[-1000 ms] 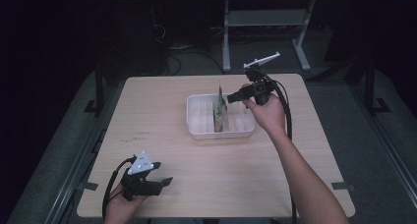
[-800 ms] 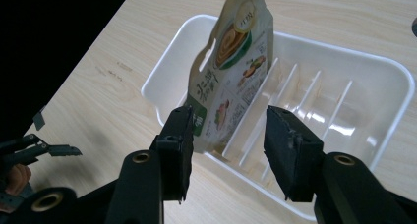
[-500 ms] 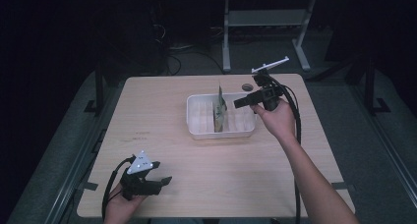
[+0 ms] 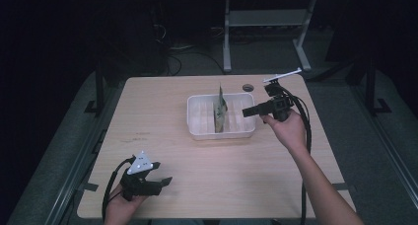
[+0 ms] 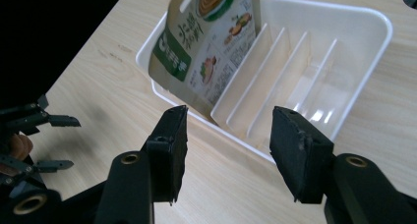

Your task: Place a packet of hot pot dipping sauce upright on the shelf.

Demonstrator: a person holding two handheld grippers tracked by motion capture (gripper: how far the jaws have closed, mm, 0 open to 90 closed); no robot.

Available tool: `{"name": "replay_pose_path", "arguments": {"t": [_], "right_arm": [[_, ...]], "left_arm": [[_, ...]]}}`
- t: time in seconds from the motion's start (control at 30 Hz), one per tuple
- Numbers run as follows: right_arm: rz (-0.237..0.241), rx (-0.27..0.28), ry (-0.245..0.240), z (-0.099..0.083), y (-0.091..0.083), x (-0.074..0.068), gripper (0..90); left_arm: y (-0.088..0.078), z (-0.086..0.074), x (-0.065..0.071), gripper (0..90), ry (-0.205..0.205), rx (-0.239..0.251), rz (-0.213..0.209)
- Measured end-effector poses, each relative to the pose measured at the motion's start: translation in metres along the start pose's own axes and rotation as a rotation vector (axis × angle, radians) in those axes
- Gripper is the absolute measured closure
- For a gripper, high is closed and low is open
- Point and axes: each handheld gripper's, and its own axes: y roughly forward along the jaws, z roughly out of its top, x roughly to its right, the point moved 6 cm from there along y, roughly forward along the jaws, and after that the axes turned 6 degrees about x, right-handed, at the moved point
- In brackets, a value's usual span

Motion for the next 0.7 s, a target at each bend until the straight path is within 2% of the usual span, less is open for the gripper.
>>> {"name": "replay_pose_path", "arguments": {"t": [0.7], "right_arm": [[-0.012,-0.008,-0.019,-0.039,-0.011,0.010,45.8]], "left_arm": [[0.001,0.000,0.000,30.6,-0.001,-0.002,0.001]]}}
